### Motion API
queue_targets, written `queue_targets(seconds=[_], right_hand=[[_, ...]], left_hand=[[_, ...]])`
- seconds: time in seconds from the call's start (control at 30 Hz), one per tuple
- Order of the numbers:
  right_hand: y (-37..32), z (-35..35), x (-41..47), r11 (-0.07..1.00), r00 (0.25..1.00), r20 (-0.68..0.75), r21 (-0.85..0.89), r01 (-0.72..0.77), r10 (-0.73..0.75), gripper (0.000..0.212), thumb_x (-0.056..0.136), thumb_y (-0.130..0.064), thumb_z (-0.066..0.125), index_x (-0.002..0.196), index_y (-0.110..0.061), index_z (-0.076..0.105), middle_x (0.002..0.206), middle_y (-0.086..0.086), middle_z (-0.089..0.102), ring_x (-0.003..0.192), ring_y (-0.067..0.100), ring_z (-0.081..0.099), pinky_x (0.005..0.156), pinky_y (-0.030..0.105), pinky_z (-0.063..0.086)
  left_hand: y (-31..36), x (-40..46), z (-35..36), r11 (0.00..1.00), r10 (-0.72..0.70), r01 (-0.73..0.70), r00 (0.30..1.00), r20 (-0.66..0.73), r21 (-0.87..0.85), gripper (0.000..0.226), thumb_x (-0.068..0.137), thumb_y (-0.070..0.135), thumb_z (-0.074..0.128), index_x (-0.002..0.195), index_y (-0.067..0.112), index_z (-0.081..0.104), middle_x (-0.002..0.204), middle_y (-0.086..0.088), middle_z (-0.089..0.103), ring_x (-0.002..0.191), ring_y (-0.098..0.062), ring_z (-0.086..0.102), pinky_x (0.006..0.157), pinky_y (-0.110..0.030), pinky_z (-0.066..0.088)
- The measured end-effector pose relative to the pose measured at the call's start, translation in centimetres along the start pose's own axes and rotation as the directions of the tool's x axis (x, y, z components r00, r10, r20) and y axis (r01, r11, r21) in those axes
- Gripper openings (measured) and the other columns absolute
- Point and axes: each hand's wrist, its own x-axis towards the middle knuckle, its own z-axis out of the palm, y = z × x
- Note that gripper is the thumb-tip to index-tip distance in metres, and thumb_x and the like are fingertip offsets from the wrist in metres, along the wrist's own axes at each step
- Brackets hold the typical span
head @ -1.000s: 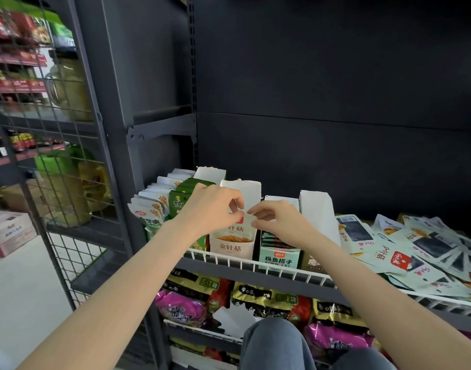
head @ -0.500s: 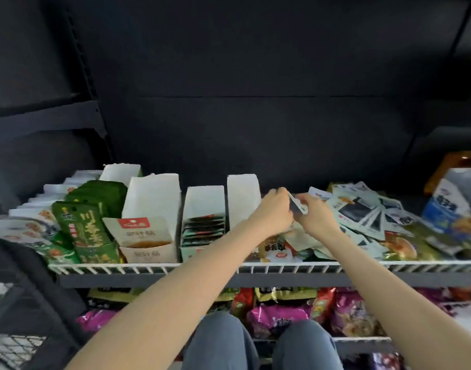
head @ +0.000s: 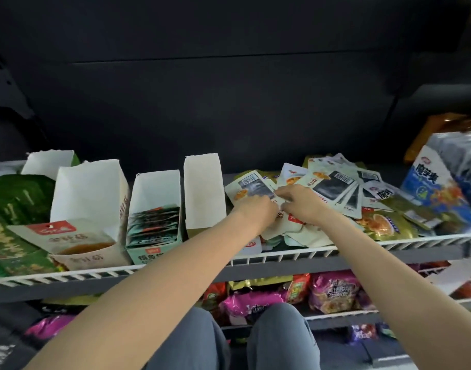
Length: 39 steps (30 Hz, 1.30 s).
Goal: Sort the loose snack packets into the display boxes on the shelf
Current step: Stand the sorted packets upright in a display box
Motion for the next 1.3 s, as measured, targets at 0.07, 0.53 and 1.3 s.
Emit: queue_targets(seconds=[0.07, 0.53, 1.3], right_hand=[[-0.1, -0.4, -0.3, 0.999, 1.000, -0.021, 0.047, 0.008, -0.007, 0.054, 0.087, 0.008, 0.041, 0.136, -0.014, 0.048, 0.141, 0.007, 0.048, 0.130, 0.021, 0.045, 0.105, 0.030, 0.038], [-7.3, -2.3, -4.9, 0.891, 0.888, -0.428, 0.320, 0.322, -0.167, 0.010, 0.094, -0.018, 0.056, 0.085, -0.015, 0.060, 0.080, -0.005, 0.065, 0.077, 0.009, 0.061, 0.068, 0.020, 0.047], [-26.6, 8.9, -5.4, 0.612, 0.931, -0.226, 0.704, 0.361, -0.288, 0.010, 0.094, -0.004, 0.052, 0.092, 0.002, 0.060, 0.094, 0.001, 0.066, 0.086, 0.006, 0.064, 0.068, 0.014, 0.055]], left_hand=[[0.3, -0.7, -0.6, 0.993, 0.056, -0.042, 0.990, -0.133, 0.107, 0.033, 0.092, -0.006, 0.037, 0.121, -0.002, 0.054, 0.118, -0.015, 0.059, 0.104, -0.030, 0.059, 0.065, -0.030, 0.044], [-7.7, -9.7, -5.9, 0.700, -0.312, -0.292, 0.696, -0.647, -0.652, 0.014, 0.095, 0.021, 0.053, 0.106, 0.016, 0.060, 0.094, 0.009, 0.063, 0.092, -0.006, 0.063, 0.066, -0.006, 0.044], [-23.1, -26.2, -1.6, 0.639, -0.650, 0.044, 0.565, -0.508, -0.768, 0.024, 0.087, 0.018, 0.064, 0.109, 0.013, 0.056, 0.095, 0.005, 0.061, 0.085, -0.009, 0.058, 0.071, -0.018, 0.045]])
